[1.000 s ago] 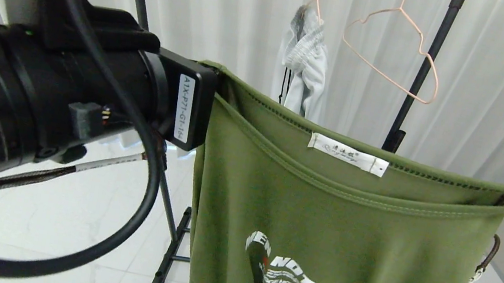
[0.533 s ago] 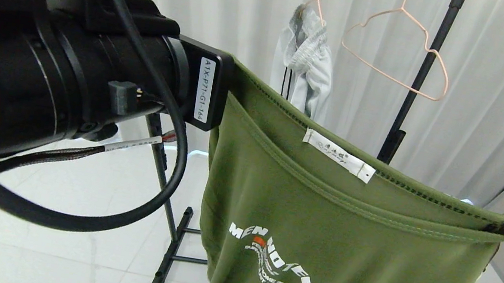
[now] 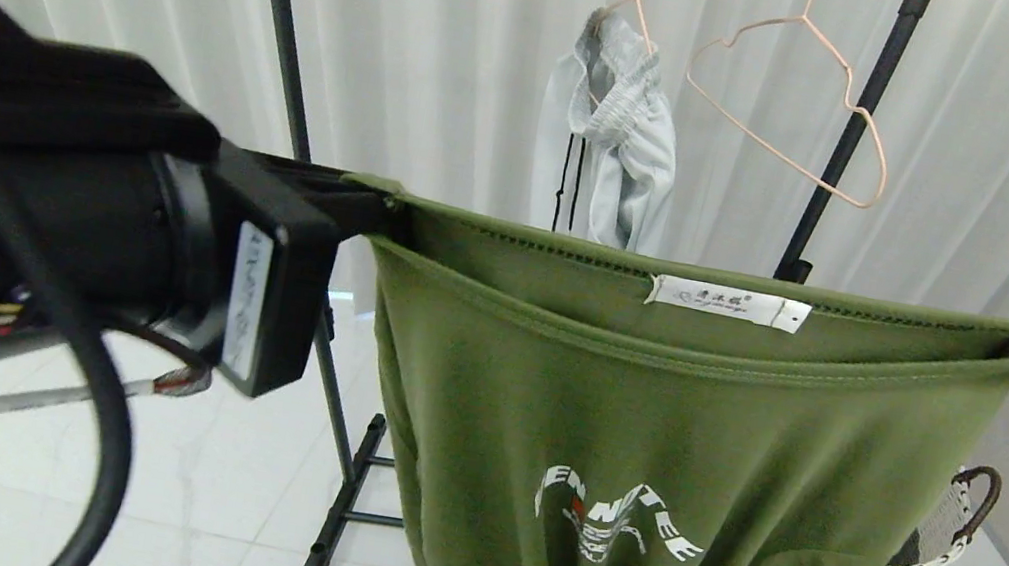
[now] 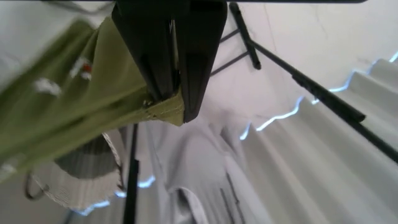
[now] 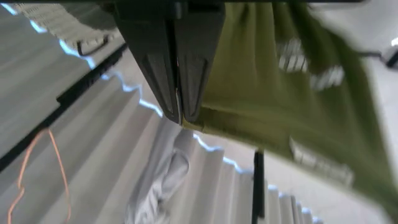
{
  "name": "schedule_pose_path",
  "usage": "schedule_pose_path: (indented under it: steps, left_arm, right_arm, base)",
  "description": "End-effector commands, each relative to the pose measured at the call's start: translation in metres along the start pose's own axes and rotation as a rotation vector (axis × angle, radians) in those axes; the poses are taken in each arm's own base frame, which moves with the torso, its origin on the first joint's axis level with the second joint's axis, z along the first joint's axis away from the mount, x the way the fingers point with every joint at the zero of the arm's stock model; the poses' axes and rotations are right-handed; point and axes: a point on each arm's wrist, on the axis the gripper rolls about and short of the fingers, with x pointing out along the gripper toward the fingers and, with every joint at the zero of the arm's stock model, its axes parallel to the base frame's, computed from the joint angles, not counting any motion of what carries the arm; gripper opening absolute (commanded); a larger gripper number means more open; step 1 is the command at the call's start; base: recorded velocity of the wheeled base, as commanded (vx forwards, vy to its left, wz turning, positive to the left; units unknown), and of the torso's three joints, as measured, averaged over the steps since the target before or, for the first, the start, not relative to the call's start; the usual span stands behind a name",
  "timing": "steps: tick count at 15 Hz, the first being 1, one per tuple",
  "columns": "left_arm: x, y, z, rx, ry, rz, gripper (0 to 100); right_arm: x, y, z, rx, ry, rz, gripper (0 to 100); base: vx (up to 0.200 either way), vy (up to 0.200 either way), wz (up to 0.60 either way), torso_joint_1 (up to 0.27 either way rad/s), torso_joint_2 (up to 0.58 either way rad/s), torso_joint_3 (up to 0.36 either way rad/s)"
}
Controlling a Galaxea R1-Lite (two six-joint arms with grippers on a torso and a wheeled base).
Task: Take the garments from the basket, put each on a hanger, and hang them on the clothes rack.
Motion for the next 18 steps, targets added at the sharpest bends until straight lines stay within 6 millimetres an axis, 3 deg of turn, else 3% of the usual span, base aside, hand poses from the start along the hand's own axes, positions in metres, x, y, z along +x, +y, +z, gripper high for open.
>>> schedule_pose_path:
  steps: [1, 6, 9, 12, 15, 18]
  left_arm:
    - [-0.025, 0.002, -0.007, 0.003, -0.031, -0.058, 0]
    - [-0.049, -0.005, -0.022, 0.036, -0.057, -0.167, 0]
    - [-0.065, -0.009, -0.020, 0.040, -0.103, -0.256, 0]
    - [-0.068, -0.012, -0.021, 0.055, -0.111, -0.284, 0]
    - [-0.064, -0.012, -0.020, 0.066, -0.102, -0.259, 0]
    - [-0.039, 0.001, -0.017, 0.099, -0.051, -0.096, 0]
  right_arm:
    - [0.025, 0.004, 0.000, 0.007, 0.008, -0.018, 0]
    - [0.082, 0.017, 0.009, 0.026, -0.070, -0.022, 0]
    - [0.096, 0.021, 0.014, 0.027, -0.074, -0.020, 0]
    - [0.098, 0.021, 0.015, 0.029, -0.073, -0.021, 0]
    - [0.089, 0.015, 0.019, 0.033, -0.081, -0.041, 0]
    - [0.065, 0.006, 0.020, 0.027, -0.055, -0.048, 0]
  base:
    - [0.000, 0.000, 0.00, 0.000, 0.00, 0.000]
    - [0.000, 0.000, 0.00, 0.000, 0.00, 0.000]
    - [0.000, 0.000, 0.00, 0.000, 0.00, 0.000]
    - [0.000, 0.000, 0.00, 0.000, 0.00, 0.000]
    - [0.000, 0.000, 0.00, 0.000, 0.00, 0.000]
    - [0.000, 0.000, 0.00, 0.000, 0.00, 0.000]
